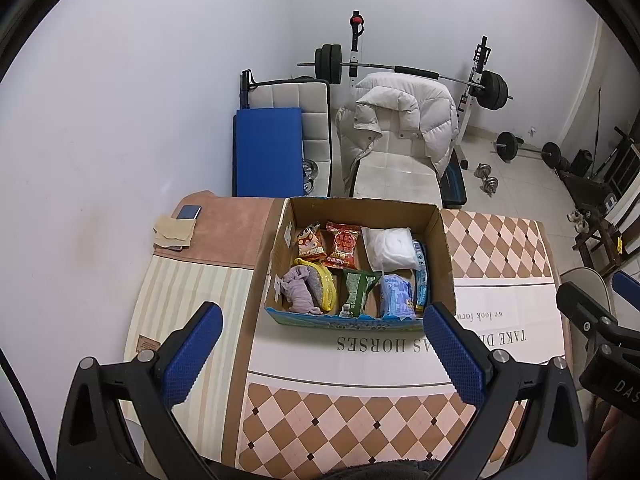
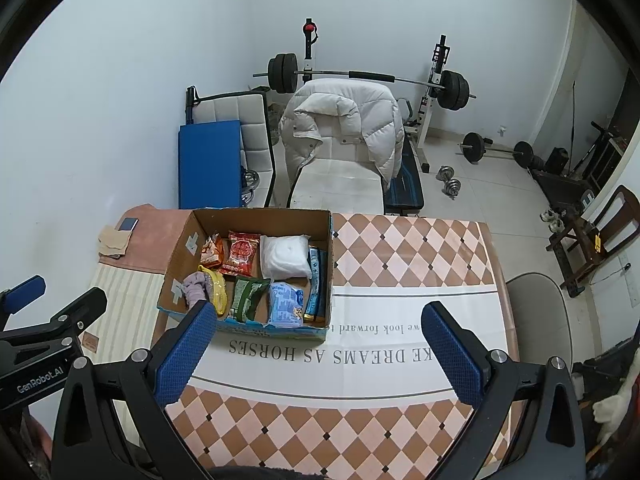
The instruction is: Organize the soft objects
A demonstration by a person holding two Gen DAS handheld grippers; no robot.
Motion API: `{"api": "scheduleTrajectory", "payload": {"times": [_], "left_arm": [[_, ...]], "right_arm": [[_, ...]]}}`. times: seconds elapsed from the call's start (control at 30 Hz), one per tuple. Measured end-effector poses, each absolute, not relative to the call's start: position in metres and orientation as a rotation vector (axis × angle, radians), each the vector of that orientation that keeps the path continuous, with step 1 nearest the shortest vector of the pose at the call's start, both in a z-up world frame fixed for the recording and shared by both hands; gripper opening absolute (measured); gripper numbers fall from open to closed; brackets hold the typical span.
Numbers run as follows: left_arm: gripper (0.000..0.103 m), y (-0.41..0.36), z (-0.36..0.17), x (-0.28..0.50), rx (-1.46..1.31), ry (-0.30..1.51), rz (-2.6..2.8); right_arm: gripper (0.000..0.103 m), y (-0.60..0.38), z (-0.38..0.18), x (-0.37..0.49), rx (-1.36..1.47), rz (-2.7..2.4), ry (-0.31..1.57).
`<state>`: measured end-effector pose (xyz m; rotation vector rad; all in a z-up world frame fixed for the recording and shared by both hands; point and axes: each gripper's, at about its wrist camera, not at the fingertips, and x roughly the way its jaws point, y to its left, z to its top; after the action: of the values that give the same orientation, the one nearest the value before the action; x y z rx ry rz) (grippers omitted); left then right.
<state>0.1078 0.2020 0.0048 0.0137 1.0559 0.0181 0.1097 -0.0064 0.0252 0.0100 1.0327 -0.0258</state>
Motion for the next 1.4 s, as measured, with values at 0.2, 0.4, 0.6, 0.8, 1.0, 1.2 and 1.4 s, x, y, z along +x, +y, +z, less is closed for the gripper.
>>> {"api": "scheduleTrajectory", "payload": {"times": [0.2, 0.4, 0.6, 0.8, 1.0, 1.2, 1.4], "left_arm": [[0.103, 0.202, 0.004, 0.110, 0.018, 1.054, 0.010], [0.103, 0.202, 0.004, 0.110, 0.019, 1.052, 0.009], [0.103, 0.201, 0.004, 0.110, 0.021, 1.053, 0.002], [0.103, 0.201, 0.006, 0.111, 0.021, 1.049, -0.001], [0.103, 0.200, 0.010, 0.113, 0.024, 1.047, -0.003], [0.103, 0.201, 0.012, 0.113, 0.025, 1.048, -0.003], [0.103, 0.200, 0.011, 0.112, 0.025, 1.048, -0.003]], "right_arm": [[0.103, -0.009, 0.027, 0.110, 0.004, -0.029, 1.025], [0.103, -0.012, 0.029, 0.109, 0.001, -0.034, 1.023], [0.103, -0.012, 0.031, 0.110, 0.000, -0.035, 1.023], [0.103, -0.012, 0.031, 0.110, -0.001, -0.034, 1.024], [0.103, -0.015, 0.031, 0.109, 0.000, -0.041, 1.025], [0.103, -0.015, 0.031, 0.109, -0.001, -0.039, 1.026], [0.103, -0.015, 0.032, 0.109, -0.001, -0.038, 1.026]]}}
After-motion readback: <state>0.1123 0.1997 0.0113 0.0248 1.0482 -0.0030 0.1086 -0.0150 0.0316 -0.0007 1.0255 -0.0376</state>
